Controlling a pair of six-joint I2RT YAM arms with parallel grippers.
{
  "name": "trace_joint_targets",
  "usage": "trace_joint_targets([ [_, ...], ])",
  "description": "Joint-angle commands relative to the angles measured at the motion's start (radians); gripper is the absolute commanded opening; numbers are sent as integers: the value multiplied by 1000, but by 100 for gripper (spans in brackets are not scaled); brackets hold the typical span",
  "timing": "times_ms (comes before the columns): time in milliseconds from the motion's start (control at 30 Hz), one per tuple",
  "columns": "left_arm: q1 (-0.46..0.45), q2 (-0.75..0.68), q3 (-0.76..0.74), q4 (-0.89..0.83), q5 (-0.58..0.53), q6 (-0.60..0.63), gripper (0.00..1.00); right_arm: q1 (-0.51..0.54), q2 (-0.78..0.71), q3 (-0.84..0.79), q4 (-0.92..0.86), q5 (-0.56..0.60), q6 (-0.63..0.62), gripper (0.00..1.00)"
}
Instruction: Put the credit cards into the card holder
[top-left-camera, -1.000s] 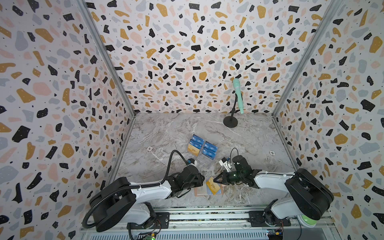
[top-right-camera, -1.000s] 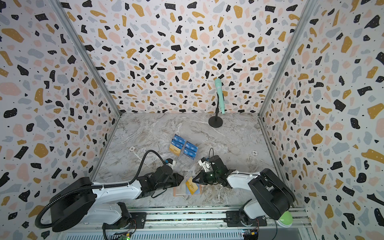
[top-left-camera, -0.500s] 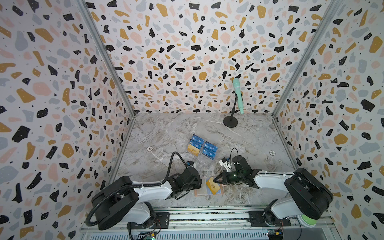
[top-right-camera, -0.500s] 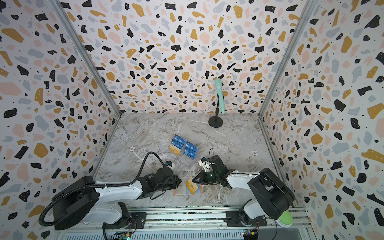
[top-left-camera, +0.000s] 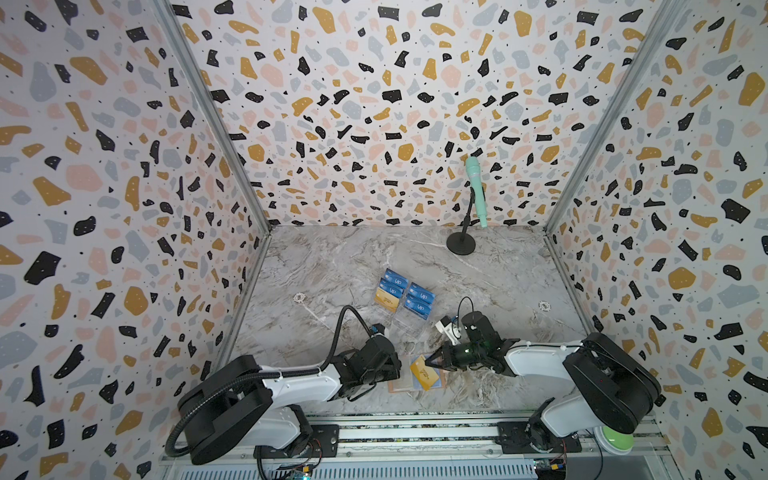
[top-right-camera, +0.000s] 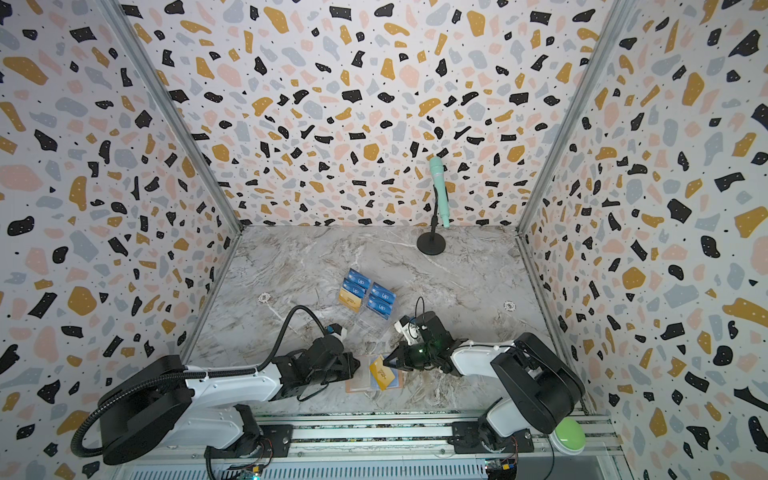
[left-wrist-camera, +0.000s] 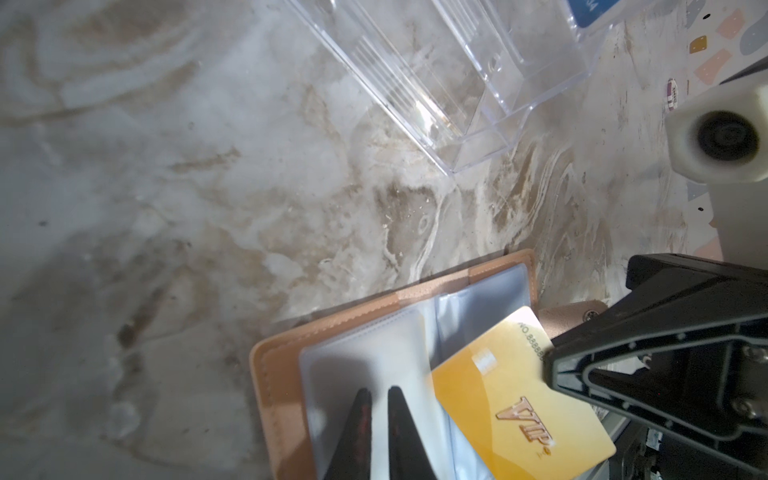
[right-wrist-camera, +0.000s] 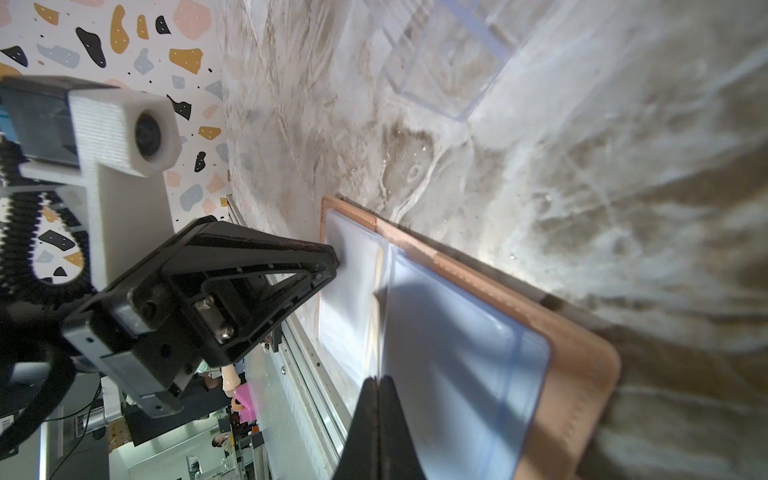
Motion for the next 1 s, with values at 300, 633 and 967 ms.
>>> trace_joint_targets([
  [300, -2, -29, -45, -20, -2, -7, 13, 16, 37, 16, 115, -4, 51, 0],
  [633, -2, -48, -54, -28, -8, -11, 13, 26, 87, 21, 193, -9, 69, 0],
  [967, -2, -61, -62, -30, -13, -13, 13, 44, 147, 29, 279, 7, 85, 0],
])
